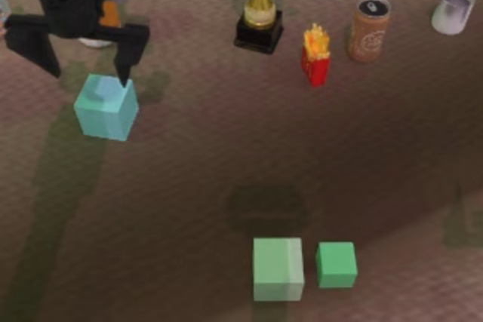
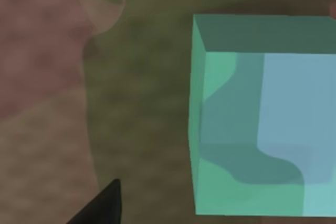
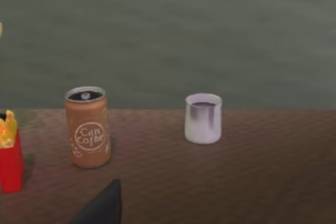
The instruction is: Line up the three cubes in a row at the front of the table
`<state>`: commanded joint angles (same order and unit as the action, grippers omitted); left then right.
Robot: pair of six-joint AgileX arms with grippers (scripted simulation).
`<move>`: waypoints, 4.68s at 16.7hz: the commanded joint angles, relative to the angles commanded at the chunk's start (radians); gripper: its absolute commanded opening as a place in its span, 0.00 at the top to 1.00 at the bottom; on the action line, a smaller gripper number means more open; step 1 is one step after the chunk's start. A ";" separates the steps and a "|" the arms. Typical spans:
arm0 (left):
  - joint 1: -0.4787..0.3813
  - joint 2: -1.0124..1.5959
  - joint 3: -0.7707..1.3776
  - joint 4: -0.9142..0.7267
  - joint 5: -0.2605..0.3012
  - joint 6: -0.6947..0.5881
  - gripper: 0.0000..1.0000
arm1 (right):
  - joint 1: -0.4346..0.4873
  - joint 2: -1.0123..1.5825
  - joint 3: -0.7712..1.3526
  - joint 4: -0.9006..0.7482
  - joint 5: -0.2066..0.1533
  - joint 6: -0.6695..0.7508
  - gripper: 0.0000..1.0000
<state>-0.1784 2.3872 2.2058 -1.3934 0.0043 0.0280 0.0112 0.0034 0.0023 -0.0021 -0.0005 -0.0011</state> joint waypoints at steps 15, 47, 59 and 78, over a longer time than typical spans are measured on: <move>0.002 0.045 -0.257 0.309 0.001 0.002 0.00 | -0.001 -0.003 -0.002 0.002 0.001 0.001 0.00; 0.007 0.018 -0.172 0.213 0.000 0.004 1.00 | -0.001 -0.003 -0.002 0.002 0.001 0.001 0.00; -0.035 -0.061 -0.139 0.101 -0.001 -0.062 1.00 | -0.001 -0.003 -0.002 0.002 0.001 0.001 0.00; -0.569 -0.680 -0.984 0.309 -0.010 -0.783 1.00 | -0.001 -0.003 -0.002 0.002 0.001 0.001 0.00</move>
<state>-0.7478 1.7069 1.2214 -1.0846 -0.0061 -0.7551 0.0100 0.0000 0.0000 0.0000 0.0000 0.0000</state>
